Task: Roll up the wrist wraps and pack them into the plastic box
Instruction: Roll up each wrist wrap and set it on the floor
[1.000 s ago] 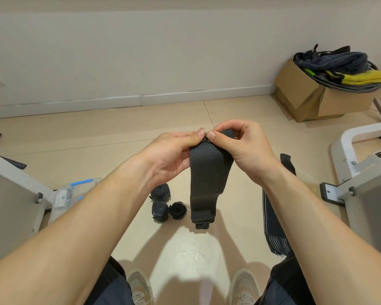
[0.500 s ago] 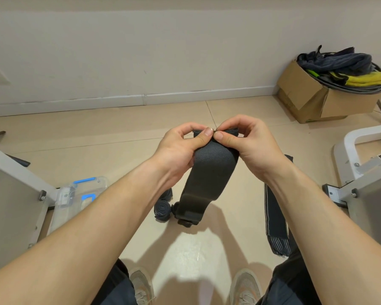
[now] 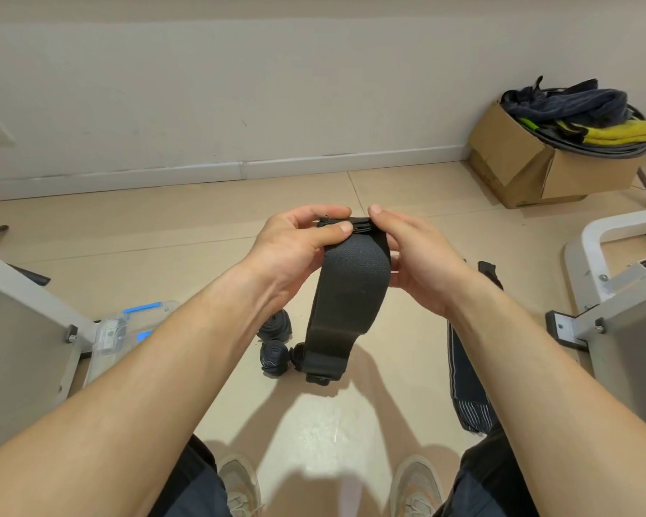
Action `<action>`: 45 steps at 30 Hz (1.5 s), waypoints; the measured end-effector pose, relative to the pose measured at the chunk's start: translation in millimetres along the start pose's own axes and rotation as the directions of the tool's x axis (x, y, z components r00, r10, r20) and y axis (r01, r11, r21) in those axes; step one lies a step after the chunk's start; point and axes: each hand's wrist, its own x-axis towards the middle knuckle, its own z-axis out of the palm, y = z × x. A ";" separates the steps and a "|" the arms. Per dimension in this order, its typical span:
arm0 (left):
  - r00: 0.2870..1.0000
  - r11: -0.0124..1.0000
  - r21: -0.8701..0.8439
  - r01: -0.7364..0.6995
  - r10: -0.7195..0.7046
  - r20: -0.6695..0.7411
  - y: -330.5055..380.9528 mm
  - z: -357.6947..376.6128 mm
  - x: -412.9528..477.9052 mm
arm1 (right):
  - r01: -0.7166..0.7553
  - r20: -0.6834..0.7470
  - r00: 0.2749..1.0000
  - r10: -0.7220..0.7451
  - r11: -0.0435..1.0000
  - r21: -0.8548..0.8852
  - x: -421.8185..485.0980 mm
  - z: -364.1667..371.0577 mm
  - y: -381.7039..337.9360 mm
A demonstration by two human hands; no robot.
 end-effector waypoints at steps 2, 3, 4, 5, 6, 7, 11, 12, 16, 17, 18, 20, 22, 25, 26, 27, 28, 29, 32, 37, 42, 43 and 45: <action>1.000 0.998 0.060 -0.015 0.016 -0.015 -0.6 -0.8 1.2 | 0.043 -0.024 0.999 -0.043 0.999 -0.017 1.1 1.7 1.9; 1.000 0.996 0.083 -0.015 0.017 -0.020 -1.1 -0.6 1.2 | 0.066 -0.038 0.997 -0.066 0.998 0.000 1.7 2.5 2.6; 1.000 0.995 0.096 -0.011 0.013 -0.027 -1.7 -0.1 1.1 | 0.088 -0.054 0.995 -0.087 0.996 0.016 2.0 3.4 2.8; 0.999 0.995 0.100 -0.003 0.007 -0.032 -2.5 0.2 1.2 | 0.105 -0.070 0.992 -0.103 0.994 0.029 2.4 3.4 3.1; 0.999 0.995 0.098 0.005 -0.001 -0.035 -3.8 1.0 1.0 | 0.115 -0.088 0.990 -0.111 0.993 0.036 2.8 3.5 3.4; 0.999 0.996 0.088 0.014 -0.011 -0.035 -4.9 1.8 0.9 | 0.118 -0.102 0.988 -0.113 0.992 0.043 2.7 3.9 2.8; 0.997 0.996 0.046 0.071 -0.069 -0.035 -9.4 3.6 1.5 | 0.123 -0.117 0.986 -0.116 0.991 0.049 3.0 4.3 2.1; 0.997 0.990 0.120 0.075 -0.072 -0.025 -10.4 3.4 1.8 | 0.128 -0.118 0.986 -0.122 0.991 0.048 3.1 4.5 1.9; 1.000 0.915 0.404 -0.011 0.014 -0.006 -17.6 2.7 5.9 | 0.146 -0.124 0.982 -0.139 0.988 0.048 3.6 5.7 2.2; 0.999 0.917 0.397 -0.028 0.039 -0.019 -19.0 2.7 6.2 | 0.150 -0.125 0.982 -0.143 0.988 0.049 3.3 6.0 1.7; 0.998 0.926 0.375 -0.041 0.057 -0.032 -19.9 2.4 6.4 | 0.153 -0.125 0.981 -0.146 0.987 0.052 3.1 6.5 1.3; 0.996 0.951 0.307 -0.049 0.068 -0.052 -20.3 3.0 7.2 | 0.150 -0.118 0.983 -0.141 0.986 0.077 2.9 6.4 0.6; 0.995 0.970 0.238 -0.042 0.061 -0.074 -19.8 3.2 8.0 | 0.128 -0.095 0.989 -0.117 0.985 0.117 1.8 6.1 -0.3; 0.997 0.986 0.164 0.000 0.013 -0.081 -16.7 2.2 7.4 | 0.081 -0.040 0.996 -0.075 0.980 0.181 1.7 4.8 -1.0; 0.997 0.990 0.139 0.017 -0.007 -0.071 -15.6 1.6 7.0 | 0.068 -0.026 0.998 -0.064 0.980 0.188 1.4 4.7 -1.6; 0.998 0.993 0.110 0.031 -0.024 -0.059 -14.7 0.9 6.5 | 0.056 -0.020 0.998 -0.053 0.983 0.177 1.0 4.5 -2.2; 0.998 0.996 0.080 0.041 -0.037 -0.049 -13.5 0.4 6.0 | 0.047 -0.023 0.999 -0.044 0.989 0.139 0.7 4.3 -2.3; 0.998 0.997 0.054 0.045 -0.043 -0.040 -12.3 -0.1 5.7 | 0.040 -0.032 0.999 -0.037 0.996 0.083 0.3 4.4 -2.1; 0.999 0.999 0.021 0.038 -0.038 -0.027 -7.8 -1.4 5.3 | 0.048 -0.060 0.997 -0.050 0.998 -0.040 0.8 8.7 0.6; 1.000 0.996 0.086 -0.002 0.004 -0.018 -6.0 -0.1 5.5 | 0.142 -0.116 0.983 -0.140 0.990 0.013 4.7 15.2 2.1; 1.000 0.995 0.100 -0.031 0.031 0.000 -5.7 1.3 5.8 | 0.190 -0.177 0.964 -0.200 0.979 -0.072 7.7 14.9 7.4; 1.000 0.995 0.093 -0.027 0.027 -0.002 -6.1 1.3 5.4 | 0.197 -0.180 0.962 -0.206 0.978 -0.069 8.1 14.8 7.7; 1.000 0.998 0.065 -0.003 0.004 -0.010 -7.4 1.6 4.7 | 0.217 -0.179 0.958 -0.223 0.975 -0.054 7.4 14.9 6.9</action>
